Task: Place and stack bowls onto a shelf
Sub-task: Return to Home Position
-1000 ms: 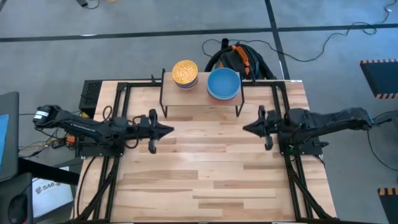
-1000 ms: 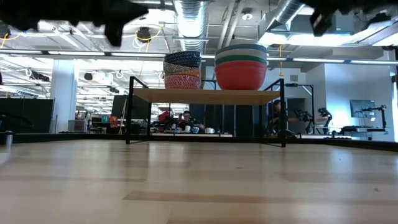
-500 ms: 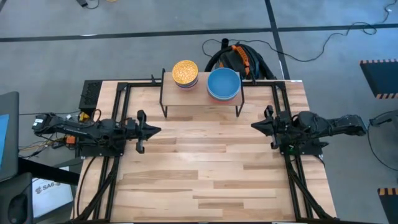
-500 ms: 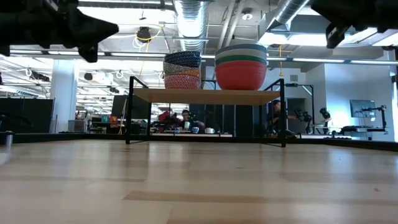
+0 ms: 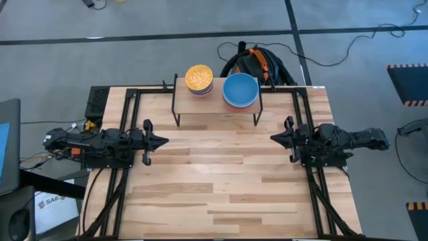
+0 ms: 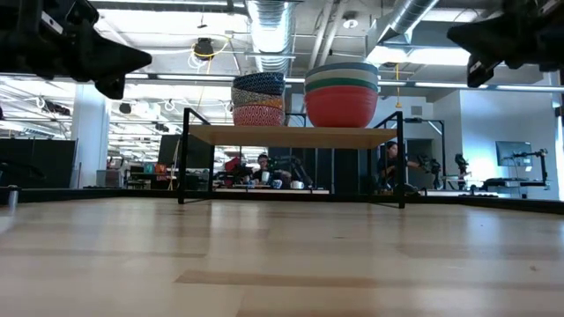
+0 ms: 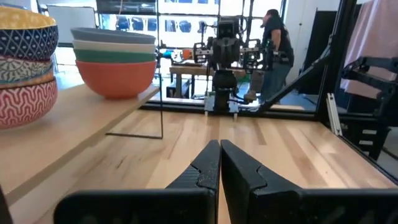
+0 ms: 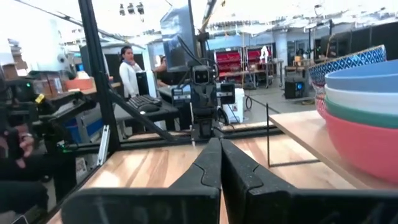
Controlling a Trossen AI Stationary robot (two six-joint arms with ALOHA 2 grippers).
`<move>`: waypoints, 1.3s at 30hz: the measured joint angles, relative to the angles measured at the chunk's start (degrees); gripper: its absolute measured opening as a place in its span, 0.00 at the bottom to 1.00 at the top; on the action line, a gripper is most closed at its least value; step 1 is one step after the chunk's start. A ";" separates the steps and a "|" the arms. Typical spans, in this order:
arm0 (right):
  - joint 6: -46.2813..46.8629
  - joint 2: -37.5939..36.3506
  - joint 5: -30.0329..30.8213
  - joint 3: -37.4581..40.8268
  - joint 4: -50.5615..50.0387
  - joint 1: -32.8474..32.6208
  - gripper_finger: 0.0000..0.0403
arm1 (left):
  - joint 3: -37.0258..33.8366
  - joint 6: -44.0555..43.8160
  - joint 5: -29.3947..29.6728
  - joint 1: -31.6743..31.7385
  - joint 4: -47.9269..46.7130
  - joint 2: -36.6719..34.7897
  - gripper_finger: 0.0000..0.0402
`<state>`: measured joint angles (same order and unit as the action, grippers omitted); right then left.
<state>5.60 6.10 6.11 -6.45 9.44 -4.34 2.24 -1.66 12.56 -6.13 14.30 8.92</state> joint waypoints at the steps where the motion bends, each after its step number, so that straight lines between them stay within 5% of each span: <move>1: -0.11 -0.80 0.00 0.51 0.19 0.00 0.06 | 0.00 0.03 0.02 0.00 -0.99 -1.02 0.00; 7: -0.11 -6.05 -0.02 3.79 0.08 0.00 0.04 | -1.62 0.55 -1.81 2.33 -2.10 -5.04 0.00; 22: -5.05 -6.05 -0.26 5.83 -0.81 -0.03 0.05 | -1.68 3.61 -10.15 7.53 -8.97 -5.74 0.00; 39: -11.09 -6.02 -2.01 5.76 -8.17 -2.43 0.05 | -1.81 11.09 -12.08 8.26 -12.82 -6.35 0.00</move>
<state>-5.49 0.08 4.10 -0.69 1.26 -6.77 0.43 9.43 0.48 2.13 1.48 2.57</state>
